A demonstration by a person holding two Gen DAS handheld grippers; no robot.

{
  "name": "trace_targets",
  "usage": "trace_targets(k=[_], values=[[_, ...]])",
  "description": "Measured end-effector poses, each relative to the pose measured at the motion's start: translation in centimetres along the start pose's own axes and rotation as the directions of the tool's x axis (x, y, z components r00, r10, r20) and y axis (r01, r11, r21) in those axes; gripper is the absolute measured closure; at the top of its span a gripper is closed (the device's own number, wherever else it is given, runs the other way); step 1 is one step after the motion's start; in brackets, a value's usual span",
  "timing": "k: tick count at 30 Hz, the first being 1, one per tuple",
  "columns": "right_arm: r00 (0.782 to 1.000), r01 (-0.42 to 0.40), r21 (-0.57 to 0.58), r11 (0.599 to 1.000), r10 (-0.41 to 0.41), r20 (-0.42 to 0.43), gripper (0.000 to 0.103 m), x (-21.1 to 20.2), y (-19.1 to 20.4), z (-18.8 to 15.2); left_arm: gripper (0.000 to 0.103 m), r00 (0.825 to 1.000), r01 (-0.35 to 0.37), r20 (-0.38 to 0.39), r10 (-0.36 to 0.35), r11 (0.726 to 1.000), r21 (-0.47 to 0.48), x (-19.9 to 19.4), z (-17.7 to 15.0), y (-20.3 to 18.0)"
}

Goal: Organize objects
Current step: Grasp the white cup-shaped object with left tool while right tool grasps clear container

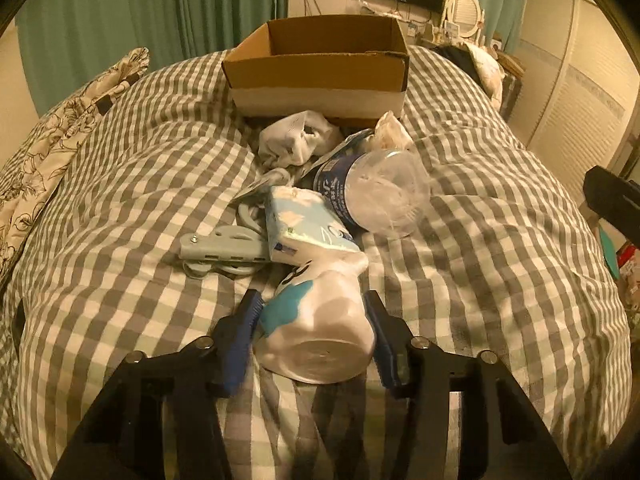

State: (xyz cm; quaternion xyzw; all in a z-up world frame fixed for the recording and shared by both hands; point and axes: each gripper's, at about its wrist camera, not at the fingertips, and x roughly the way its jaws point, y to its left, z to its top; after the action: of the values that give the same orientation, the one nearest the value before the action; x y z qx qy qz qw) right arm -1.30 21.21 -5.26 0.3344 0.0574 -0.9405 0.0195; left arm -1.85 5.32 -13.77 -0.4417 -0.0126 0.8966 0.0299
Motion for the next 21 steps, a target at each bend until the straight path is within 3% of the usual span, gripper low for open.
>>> trace_targets(k=[8, 15, 17, 21], values=[[0.999, -0.035, -0.033, 0.999, 0.035, -0.024, 0.000, 1.1, 1.8, 0.2, 0.054, 0.995, 0.074, 0.076, -0.070, 0.996, -0.051, -3.8, 2.3, 2.4], [0.990, -0.122, -0.081, 0.989, 0.115, -0.087, 0.000, 4.5, 4.8, 1.6, 0.055, 0.978, 0.200, 0.070, -0.195, 0.976, -0.084, -5.8, 3.1, 4.6], [0.988, -0.125, -0.084, 0.989, 0.116, -0.104, 0.000, 5.5, 5.2, 2.0, 0.055, 0.978, 0.204, 0.065, -0.199, 0.976, -0.073, -6.4, 2.7, 5.0], [0.985, -0.129, -0.095, 0.987, 0.116, -0.129, 0.000, 7.2, 5.9, 2.7, 0.055, 0.959, 0.282, 0.043, -0.279, 0.951, -0.127, -7.2, 2.3, 7.1]])
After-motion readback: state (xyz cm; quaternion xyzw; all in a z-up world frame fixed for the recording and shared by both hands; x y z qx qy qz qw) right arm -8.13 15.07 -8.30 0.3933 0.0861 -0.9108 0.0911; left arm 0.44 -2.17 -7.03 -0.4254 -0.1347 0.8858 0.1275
